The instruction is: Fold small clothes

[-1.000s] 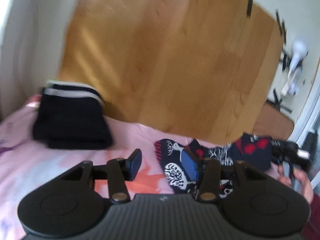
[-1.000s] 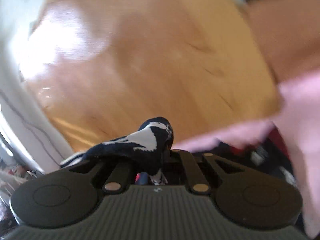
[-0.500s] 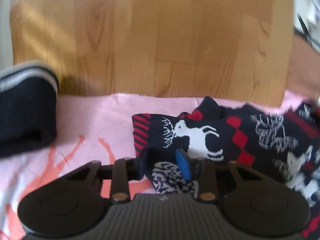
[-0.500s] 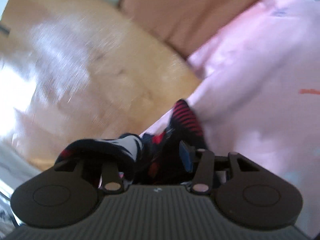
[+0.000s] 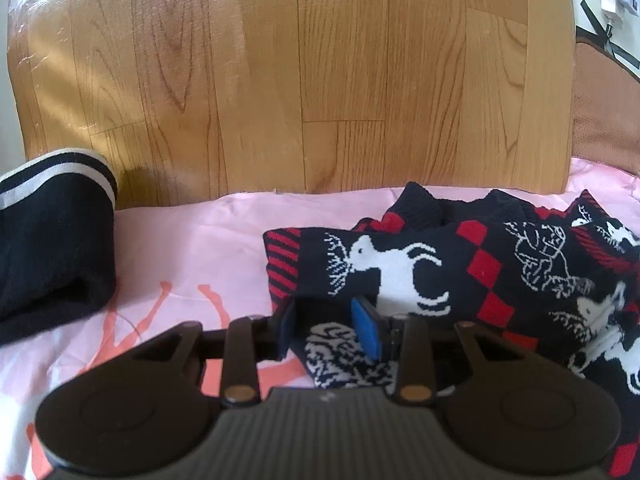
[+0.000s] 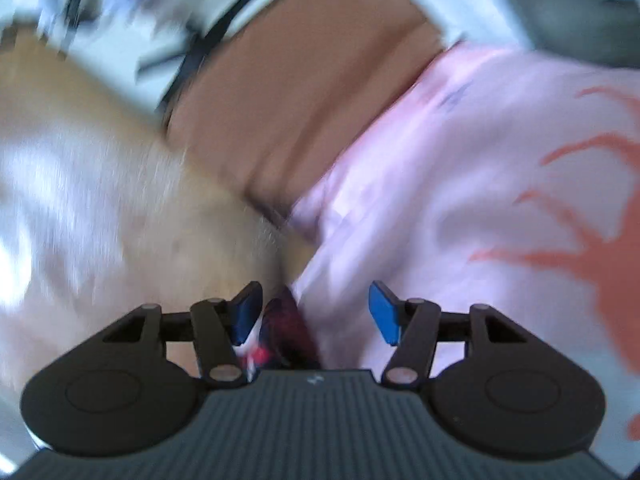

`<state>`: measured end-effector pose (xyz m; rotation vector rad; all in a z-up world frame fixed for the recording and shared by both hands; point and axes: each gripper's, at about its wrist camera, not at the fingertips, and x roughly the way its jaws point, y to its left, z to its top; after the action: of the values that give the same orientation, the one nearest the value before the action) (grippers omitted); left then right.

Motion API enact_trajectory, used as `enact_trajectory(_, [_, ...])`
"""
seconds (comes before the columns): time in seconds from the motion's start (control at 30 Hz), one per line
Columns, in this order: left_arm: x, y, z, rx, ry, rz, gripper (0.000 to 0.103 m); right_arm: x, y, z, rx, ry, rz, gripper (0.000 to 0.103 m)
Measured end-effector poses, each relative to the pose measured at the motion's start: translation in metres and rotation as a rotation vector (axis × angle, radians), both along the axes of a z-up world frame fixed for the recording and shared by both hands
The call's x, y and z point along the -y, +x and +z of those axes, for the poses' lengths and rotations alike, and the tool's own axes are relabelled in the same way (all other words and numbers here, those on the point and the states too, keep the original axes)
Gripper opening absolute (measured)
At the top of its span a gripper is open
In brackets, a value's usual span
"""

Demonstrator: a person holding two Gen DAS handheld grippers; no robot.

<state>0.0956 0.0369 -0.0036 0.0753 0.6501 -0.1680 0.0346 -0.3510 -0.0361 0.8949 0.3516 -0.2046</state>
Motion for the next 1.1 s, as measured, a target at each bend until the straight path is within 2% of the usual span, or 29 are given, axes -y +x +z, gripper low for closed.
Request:
enact_trajectory(0.03, [-0.001, 0.000, 0.000, 0.001, -0.003, 0.000, 0.032, 0.001, -0.003, 0.004, 0.003, -0.020, -0.002, 0.049])
enact_trajectory(0.07, [-0.002, -0.001, 0.000, 0.001, -0.016, 0.000, 0.032, -0.002, -0.003, 0.009, 0.002, -0.057, 0.019, 0.027])
enact_trajectory(0.1, [-0.005, -0.001, 0.001, 0.000, -0.033, 0.002, 0.032, -0.009, -0.001, 0.015, -0.010, -0.107, 0.053, 0.018])
enact_trajectory(0.17, [-0.015, -0.002, 0.002, -0.003, -0.089, 0.011, 0.036, -0.020, 0.000, 0.022, -0.021, -0.155, 0.104, 0.018])
enact_trajectory(0.23, [-0.030, -0.004, 0.006, -0.012, -0.177, 0.027, 0.040, -0.022, -0.005, 0.026, -0.020, -0.165, 0.098, 0.021])
enact_trajectory(0.37, [-0.052, -0.009, 0.022, -0.014, -0.379, -0.005, 0.038, -0.004, -0.022, 0.015, -0.068, -0.054, 0.033, 0.029])
enact_trajectory(0.43, [-0.052, -0.014, 0.028, -0.013, -0.463, -0.063, 0.038, 0.003, -0.027, 0.000, -0.127, 0.030, 0.042, 0.030])
enact_trajectory(0.57, [-0.037, -0.024, 0.032, -0.050, -0.596, -0.281, 0.039, 0.010, -0.027, -0.024, -0.187, 0.199, 0.072, 0.044])
enact_trajectory(0.63, [-0.024, -0.029, 0.029, -0.062, -0.590, -0.352, 0.041, 0.009, -0.018, -0.031, -0.197, 0.268, 0.087, 0.048])
enact_trajectory(0.7, [-0.010, -0.029, 0.023, -0.091, -0.537, -0.366, 0.044, 0.001, -0.007, -0.033, -0.202, 0.299, 0.104, 0.048])
enact_trajectory(0.83, [-0.007, -0.009, 0.003, -0.196, -0.481, -0.257, 0.043, -0.013, 0.013, -0.032, -0.210, 0.295, 0.080, 0.048])
enact_trajectory(0.87, [-0.010, -0.005, -0.002, -0.208, -0.481, -0.231, 0.036, -0.013, 0.015, -0.033, -0.198, 0.288, 0.062, 0.047])
enact_trajectory(0.93, [-0.014, 0.000, -0.003, -0.212, -0.477, -0.209, 0.030, -0.011, 0.016, -0.033, -0.181, 0.235, -0.019, 0.038])
enact_trajectory(0.97, [-0.015, 0.001, -0.003, -0.212, -0.464, -0.200, 0.024, -0.009, 0.015, -0.033, -0.178, 0.196, -0.055, 0.029])
enact_trajectory(1.0, [-0.014, 0.000, -0.002, -0.210, -0.452, -0.195, 0.023, -0.009, 0.016, -0.031, -0.176, 0.149, -0.080, 0.014])
enact_trajectory(1.1, [-0.016, 0.001, -0.001, -0.207, -0.438, -0.194, 0.022, -0.023, 0.018, -0.011, -0.110, -0.011, -0.032, 0.011])
